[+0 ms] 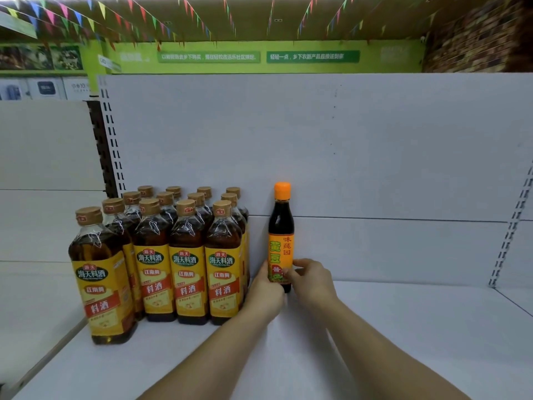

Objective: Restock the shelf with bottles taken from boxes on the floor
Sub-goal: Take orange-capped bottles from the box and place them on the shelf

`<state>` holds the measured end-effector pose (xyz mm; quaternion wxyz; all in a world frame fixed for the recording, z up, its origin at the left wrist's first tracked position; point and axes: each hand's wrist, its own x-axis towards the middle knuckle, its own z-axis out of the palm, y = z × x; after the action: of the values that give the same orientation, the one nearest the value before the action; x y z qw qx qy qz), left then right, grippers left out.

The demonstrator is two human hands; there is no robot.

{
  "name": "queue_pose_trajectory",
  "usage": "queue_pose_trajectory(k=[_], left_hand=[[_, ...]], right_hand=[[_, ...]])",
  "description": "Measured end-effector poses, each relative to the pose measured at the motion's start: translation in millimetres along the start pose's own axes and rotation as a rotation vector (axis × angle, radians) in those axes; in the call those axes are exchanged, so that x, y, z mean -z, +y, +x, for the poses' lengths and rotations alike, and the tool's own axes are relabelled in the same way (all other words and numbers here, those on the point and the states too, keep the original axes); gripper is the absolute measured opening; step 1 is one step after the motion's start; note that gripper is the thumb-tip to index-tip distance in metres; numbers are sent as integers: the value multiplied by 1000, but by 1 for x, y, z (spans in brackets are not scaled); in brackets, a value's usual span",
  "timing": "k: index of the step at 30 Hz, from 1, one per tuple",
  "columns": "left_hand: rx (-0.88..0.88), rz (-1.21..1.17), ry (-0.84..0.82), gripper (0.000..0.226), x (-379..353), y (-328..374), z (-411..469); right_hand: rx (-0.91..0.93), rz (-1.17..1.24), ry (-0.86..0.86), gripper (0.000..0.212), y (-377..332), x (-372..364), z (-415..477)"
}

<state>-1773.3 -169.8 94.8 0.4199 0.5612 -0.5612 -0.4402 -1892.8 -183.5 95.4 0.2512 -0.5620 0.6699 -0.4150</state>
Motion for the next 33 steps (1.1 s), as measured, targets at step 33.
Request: queue_pose_trajectory(k=[33], left_hand=[[-15,-213,18,16,101,-9,-207]], right_hand=[[-86,290,-42,13,-23,88,-235]])
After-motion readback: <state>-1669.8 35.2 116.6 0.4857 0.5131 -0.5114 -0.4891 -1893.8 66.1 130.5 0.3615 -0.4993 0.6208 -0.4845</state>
